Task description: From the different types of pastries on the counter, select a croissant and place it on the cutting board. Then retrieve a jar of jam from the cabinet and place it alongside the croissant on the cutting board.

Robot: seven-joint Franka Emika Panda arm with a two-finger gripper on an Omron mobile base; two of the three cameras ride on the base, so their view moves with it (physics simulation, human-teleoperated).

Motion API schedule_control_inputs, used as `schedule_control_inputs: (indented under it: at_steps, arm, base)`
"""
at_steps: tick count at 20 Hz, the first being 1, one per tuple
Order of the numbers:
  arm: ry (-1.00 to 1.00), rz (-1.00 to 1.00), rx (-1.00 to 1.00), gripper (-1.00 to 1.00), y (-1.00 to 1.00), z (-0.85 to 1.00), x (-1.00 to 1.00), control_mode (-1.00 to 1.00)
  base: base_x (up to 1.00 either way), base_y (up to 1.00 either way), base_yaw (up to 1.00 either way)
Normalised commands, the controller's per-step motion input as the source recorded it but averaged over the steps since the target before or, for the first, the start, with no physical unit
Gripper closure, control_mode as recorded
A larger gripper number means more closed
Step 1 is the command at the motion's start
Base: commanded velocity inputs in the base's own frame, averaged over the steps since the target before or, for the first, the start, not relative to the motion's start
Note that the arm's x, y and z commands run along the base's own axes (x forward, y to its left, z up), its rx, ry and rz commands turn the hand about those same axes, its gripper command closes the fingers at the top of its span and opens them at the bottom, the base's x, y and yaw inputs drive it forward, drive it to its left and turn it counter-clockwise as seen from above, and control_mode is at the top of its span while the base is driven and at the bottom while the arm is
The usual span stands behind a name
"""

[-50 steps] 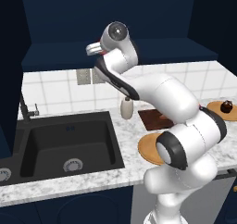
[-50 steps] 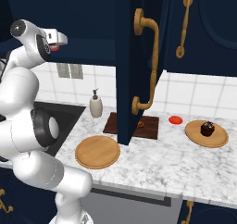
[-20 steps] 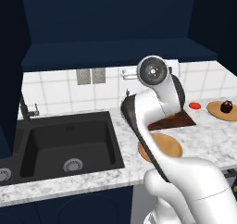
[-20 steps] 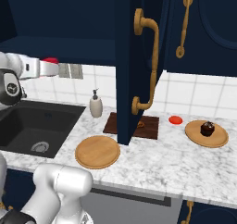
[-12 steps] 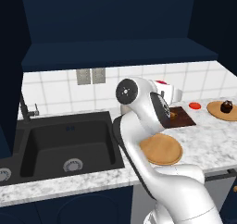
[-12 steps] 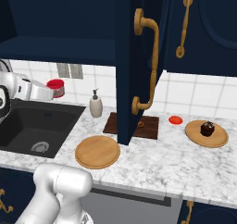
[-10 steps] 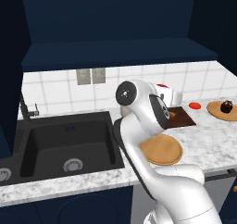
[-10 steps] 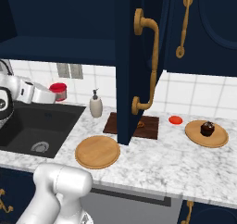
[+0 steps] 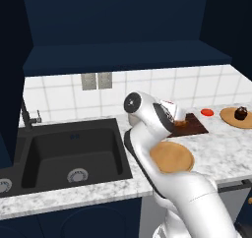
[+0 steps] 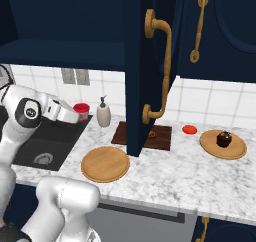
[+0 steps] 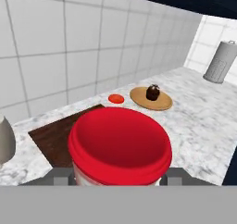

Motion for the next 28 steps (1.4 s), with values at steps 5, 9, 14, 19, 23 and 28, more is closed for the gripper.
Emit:
schedule_control_inputs:
  at_steps: [5,9,14,19,23,28]
  arm:
    - [0.04,-0.11,0.07,1.0,-0.11,-0.72,0.79,-1.0]
    - [0.0,-0.15,0.1,1.0,-0.21,-0.76,0.75,-1.0]
    - [-0.03,-0.09,0.11,1.0,-0.25,-0.52,0.76,-1.0]
    - [-0.04,-0.02,0.05,1.0,-0.19,-0.56,0.45,-1.0]
    - [-0.13,-0.05,-0.03,1.0,-0.16,-0.39,0.08,-1.0]
    - [-0.03,-0.02,-0.01,1.0,-0.23,-0.26,0.11,-1.0]
  base:
    - [0.0,0.0,0.0]
    - [0.0,0.0,0.0]
    - [0.0,0.0,0.0]
    - [0.0,0.0,0.0]
    - [0.0,0.0,0.0]
    - [0.0,0.0,0.0]
